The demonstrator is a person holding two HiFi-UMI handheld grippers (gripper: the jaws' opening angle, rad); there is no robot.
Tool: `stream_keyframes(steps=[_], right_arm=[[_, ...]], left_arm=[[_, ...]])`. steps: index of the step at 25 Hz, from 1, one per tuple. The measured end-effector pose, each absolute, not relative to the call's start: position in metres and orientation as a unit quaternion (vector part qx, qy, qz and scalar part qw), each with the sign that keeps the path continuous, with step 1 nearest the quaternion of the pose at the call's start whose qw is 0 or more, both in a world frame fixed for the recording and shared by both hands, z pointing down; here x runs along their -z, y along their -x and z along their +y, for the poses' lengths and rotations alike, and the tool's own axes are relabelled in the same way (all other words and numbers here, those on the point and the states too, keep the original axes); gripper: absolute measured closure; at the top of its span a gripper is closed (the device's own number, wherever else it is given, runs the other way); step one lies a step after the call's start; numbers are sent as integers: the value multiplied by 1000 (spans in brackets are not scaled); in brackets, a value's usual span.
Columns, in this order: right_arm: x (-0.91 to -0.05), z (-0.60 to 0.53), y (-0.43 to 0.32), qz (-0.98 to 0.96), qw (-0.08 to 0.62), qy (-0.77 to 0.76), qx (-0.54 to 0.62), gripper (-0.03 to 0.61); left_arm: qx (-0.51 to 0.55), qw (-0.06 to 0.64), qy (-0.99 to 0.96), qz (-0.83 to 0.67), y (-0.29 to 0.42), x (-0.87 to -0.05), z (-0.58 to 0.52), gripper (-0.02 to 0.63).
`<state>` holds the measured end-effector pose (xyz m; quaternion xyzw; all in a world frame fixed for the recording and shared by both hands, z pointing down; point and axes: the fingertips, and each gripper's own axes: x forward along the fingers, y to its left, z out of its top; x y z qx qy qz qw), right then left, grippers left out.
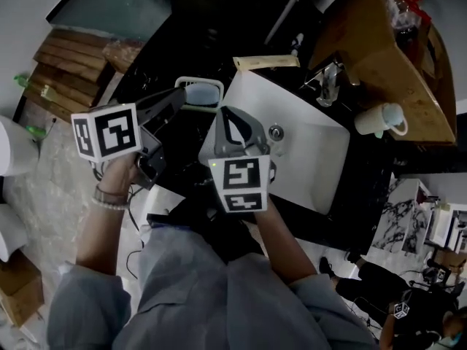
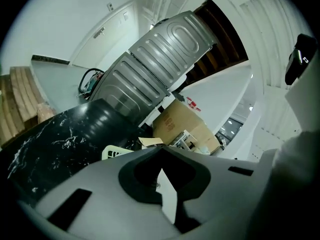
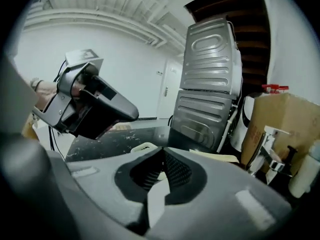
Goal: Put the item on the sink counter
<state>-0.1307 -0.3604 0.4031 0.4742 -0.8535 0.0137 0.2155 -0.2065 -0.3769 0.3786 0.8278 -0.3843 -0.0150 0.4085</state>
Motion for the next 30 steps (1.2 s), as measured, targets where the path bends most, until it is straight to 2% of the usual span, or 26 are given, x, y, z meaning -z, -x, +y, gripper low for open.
stream_keyframes(steps=[15, 23, 30], right_arm=[[-324, -308, 15, -860, 86, -496, -76, 581], [-295, -278, -25, -858, 52, -506, -79, 581], [-272, -256, -44, -852, 41, -519, -60, 581]], left_arm=[[68, 315, -843, -430, 145, -291, -319, 609], [82, 262, -851, -448, 126, -257, -286, 609], [88, 243, -854, -451, 113, -246, -263, 609]])
